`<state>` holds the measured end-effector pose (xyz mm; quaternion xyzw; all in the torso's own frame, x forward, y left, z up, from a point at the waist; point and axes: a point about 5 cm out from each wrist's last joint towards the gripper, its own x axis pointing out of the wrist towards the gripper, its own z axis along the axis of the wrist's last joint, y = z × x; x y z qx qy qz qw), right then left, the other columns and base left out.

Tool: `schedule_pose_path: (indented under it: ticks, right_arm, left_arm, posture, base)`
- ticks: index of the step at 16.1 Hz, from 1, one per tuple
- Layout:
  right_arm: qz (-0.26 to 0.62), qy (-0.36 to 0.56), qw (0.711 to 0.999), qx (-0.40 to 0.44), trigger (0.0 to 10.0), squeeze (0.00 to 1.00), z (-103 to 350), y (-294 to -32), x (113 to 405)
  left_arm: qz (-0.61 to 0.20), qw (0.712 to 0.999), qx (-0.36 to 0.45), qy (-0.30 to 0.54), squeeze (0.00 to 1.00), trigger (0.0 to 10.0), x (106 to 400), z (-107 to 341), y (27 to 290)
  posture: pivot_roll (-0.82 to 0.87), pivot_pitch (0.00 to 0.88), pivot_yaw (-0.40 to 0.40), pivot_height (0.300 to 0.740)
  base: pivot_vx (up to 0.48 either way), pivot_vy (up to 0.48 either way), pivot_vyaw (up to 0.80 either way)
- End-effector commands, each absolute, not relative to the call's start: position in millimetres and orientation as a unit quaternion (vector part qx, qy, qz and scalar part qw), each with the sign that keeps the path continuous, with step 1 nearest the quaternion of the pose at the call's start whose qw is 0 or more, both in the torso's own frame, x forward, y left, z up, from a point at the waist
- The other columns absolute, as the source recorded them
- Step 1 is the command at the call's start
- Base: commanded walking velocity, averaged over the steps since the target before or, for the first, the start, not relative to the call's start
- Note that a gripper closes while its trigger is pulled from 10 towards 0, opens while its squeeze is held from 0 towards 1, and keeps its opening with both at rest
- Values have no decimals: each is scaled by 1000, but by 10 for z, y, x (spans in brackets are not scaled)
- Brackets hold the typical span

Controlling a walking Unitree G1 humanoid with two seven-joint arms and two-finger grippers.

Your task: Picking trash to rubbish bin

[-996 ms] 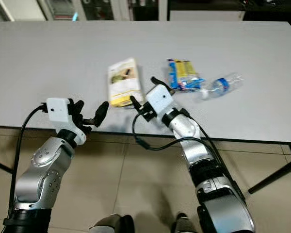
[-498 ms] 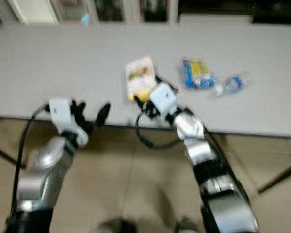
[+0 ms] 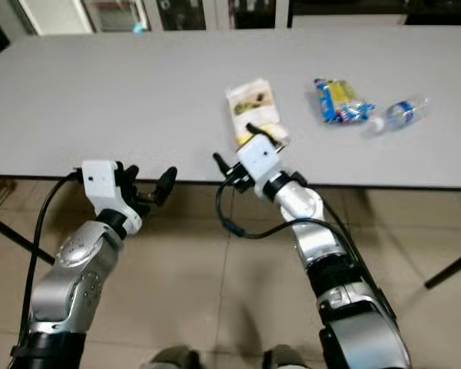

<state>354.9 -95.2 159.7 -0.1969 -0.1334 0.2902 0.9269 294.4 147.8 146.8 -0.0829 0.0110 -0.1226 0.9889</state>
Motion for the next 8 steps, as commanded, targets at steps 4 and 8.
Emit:
schedule_pose_path:
  ticks: [4,8]
  right_arm:
    - [305,-136,921,-198,10000,0,1613,-847,3534]
    - [303,-132,922,-200,10000,0,1615,-843,3546]
  left_arm:
    - [-102,993,-67,10,0,10000,2947,1444,1584]
    - [-110,991,-70,1,0,10000,2951,1463,1592]
  posture:
    - [-47,106,89,740]
    - [-48,102,88,740]
  base:
    - [0,69,0]
    - [0,0,0]
